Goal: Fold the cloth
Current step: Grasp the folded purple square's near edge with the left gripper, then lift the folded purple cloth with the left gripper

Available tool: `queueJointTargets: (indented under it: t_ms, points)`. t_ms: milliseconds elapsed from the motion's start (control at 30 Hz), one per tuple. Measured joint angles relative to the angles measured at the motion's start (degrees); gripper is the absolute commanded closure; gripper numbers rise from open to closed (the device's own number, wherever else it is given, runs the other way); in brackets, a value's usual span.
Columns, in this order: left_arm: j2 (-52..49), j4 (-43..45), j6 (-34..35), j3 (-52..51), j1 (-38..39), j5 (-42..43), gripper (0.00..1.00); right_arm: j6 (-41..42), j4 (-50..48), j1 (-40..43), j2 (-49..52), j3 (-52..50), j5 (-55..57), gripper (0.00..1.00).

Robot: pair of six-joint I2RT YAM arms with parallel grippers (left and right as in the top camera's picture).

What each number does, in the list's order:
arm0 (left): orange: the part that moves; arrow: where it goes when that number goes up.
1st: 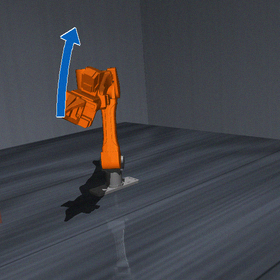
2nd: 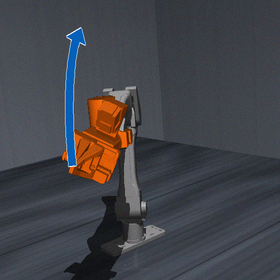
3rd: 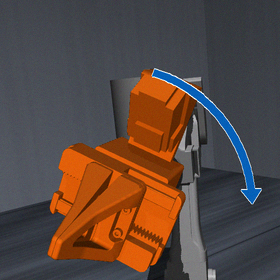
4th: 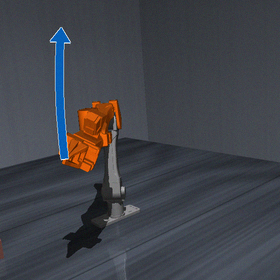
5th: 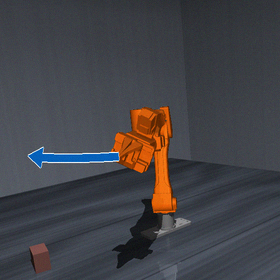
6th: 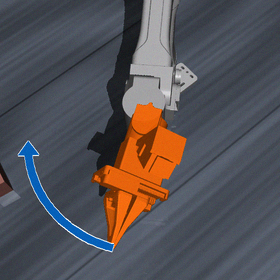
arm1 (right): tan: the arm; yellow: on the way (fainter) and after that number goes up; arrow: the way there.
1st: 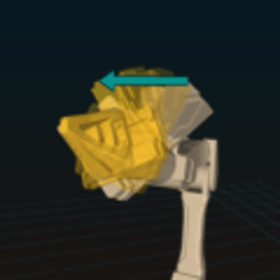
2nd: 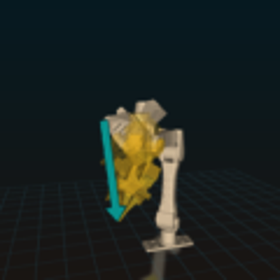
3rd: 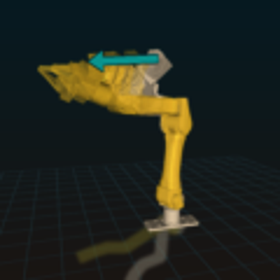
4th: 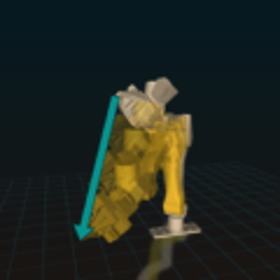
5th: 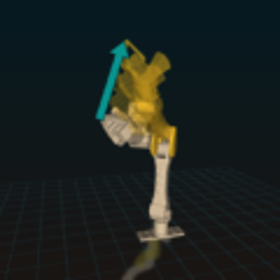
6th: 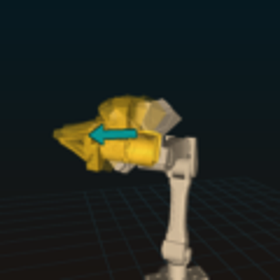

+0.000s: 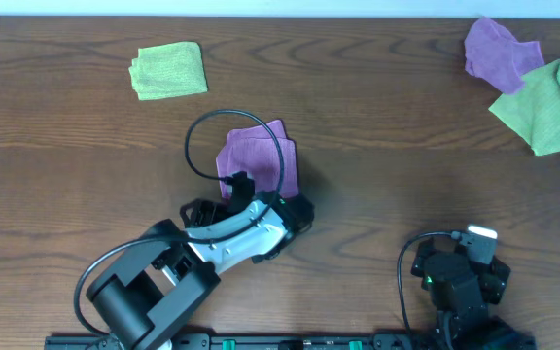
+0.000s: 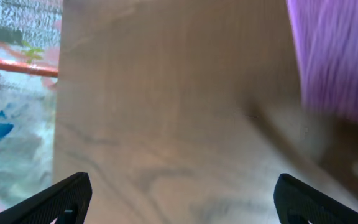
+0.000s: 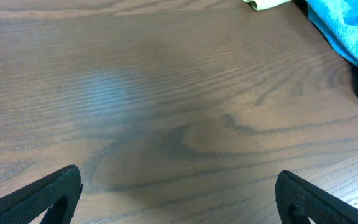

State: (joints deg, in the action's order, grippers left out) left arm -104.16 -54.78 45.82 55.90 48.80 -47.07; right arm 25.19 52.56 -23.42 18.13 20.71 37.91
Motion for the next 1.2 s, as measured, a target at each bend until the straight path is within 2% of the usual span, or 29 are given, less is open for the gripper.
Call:
queueJointTargets:
  t_ms: [100, 233, 333, 467, 567, 633, 767, 900, 1000, 1200]
  points:
    - [0.0, 7.0, -4.9, 0.1, -0.3, -1.1, 0.05, 0.0, 0.0, 0.0, 0.0, 0.0, 0.0, 0.01]
    - [0.2, 7.2, -6.6, 1.6, 0.1, 2.2, 0.05, 0.0, 0.0, 0.0, 0.0, 0.0, 0.0, 0.01]
    - [2.1, 3.0, -2.9, 3.1, -0.5, 6.5, 0.05, 0.0, 0.0, 0.0, 0.0, 0.0, 0.0, 0.01]
    - [9.0, -3.1, 6.1, 3.6, -3.0, 15.4, 0.05, 0.0, 0.0, 0.0, 0.0, 0.0, 0.0, 0.01]
    - [15.6, -2.1, 12.2, 3.7, -3.9, 21.9, 0.05, 0.0, 0.0, 0.0, 0.0, 0.0, 0.0, 0.01]
    - [19.9, 3.5, 15.1, 3.8, -3.8, 26.1, 0.05, 0.0, 0.0, 0.0, 0.0, 0.0, 0.0, 0.01]
    - [24.8, 26.8, 18.7, 2.3, -3.6, 30.9, 0.05, 0.0, 0.0, 0.0, 0.0, -0.1, 0.0, 0.01]
    - [27.5, 47.5, 29.8, -6.3, -3.4, 31.6, 0.05, 0.0, 0.0, 0.0, 0.0, -0.1, 0.0, 0.01]
    - [27.6, 54.0, 39.8, -13.9, -2.4, 29.4, 0.05, 0.0, 0.0, 0.0, 0.0, -0.1, 0.0, 0.01]
    - [26.1, 57.0, 55.4, -21.7, 3.4, 21.0, 0.05, 0.0, 0.0, 0.0, 0.0, -0.1, 0.0, 0.01]
